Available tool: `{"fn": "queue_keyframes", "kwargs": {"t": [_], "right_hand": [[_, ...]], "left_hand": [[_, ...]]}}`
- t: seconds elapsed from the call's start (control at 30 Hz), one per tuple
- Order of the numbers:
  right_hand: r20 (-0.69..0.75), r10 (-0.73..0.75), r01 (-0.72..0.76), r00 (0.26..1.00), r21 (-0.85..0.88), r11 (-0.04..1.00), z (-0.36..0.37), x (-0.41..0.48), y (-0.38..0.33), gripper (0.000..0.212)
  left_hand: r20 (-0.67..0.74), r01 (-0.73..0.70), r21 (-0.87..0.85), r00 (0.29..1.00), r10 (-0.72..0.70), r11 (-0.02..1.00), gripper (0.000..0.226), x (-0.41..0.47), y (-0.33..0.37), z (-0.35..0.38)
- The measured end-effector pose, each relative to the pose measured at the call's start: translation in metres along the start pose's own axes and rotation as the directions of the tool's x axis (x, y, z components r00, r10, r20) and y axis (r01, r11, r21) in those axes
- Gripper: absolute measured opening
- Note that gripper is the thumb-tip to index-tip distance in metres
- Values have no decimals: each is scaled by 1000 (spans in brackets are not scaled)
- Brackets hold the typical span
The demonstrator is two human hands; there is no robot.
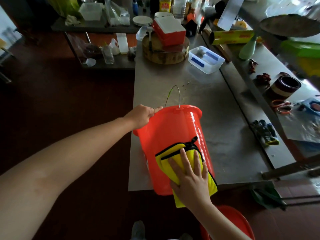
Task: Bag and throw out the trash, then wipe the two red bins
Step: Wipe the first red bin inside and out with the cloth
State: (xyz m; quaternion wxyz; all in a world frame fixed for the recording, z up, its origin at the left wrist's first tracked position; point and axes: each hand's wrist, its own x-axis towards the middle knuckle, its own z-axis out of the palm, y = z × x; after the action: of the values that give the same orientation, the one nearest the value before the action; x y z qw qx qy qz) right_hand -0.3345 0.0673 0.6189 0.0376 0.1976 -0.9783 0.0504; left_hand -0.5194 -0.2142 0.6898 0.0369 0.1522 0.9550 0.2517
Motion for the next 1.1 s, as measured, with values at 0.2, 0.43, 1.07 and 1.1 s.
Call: {"fn": "queue_keyframes", "kwargs": {"t": [0.2,0.43,1.07,1.1], "right_hand": [[73,71,-77,995,90,993,-15,66,1,73],[116,35,-54,993,164,985,-34,160,4,68],[5,69,-69,998,92,993,-6,15,-16,72],[16,65,-67,998,89,994,-6,15,-18,73]], "left_hand": [[6,7,1,1000,-7,1000,52,-3,-8,-2],[-34,16,-9,999,-16,1000,57,-15,-19,-3],[-238,-177,384,929,283,906,49,13,43,-2],[-195,-196,369,939,282,908,50,21,54,-2]]}}
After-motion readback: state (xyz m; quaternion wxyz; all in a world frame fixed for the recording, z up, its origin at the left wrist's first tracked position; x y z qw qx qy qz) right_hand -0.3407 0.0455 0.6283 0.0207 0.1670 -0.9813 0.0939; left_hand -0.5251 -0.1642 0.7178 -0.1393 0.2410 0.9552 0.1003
